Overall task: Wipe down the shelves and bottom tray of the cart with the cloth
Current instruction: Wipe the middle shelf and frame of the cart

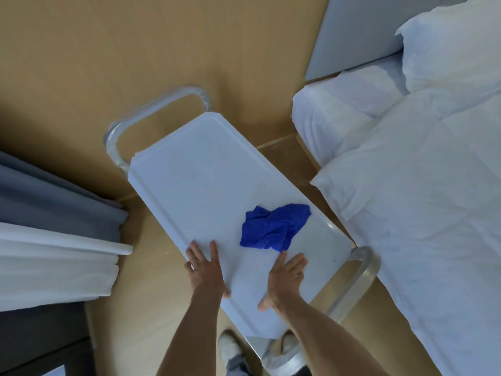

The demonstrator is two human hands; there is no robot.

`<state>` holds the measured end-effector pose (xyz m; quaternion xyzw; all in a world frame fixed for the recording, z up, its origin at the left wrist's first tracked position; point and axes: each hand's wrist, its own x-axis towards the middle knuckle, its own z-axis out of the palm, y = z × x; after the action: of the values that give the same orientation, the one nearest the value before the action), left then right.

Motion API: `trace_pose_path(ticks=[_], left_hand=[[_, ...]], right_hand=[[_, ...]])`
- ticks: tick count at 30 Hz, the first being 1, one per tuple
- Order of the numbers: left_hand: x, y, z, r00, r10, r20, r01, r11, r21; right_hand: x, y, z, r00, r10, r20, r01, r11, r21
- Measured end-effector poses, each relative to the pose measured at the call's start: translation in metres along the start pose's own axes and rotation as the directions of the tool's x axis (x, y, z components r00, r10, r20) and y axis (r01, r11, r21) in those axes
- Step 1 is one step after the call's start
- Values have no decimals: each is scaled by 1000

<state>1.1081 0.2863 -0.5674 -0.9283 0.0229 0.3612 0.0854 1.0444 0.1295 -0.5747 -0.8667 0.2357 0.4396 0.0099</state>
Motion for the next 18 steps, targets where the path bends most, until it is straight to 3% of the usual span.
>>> trace_pose_path(ticks=[7,12,18], left_hand=[[1,43,-14,998,-64,-21,65,997,36],[-1,70,-16,995,-85,-56,88,995,53],[7,61,-34,996,22,-89,-31,995,-95]], right_hand=[[23,25,-32,996,6,-87,-15,994,-104],[38,20,-57,989,80,-127,-89,994,-69],[21,2,-46,991,53,-119,-10,943,332]])
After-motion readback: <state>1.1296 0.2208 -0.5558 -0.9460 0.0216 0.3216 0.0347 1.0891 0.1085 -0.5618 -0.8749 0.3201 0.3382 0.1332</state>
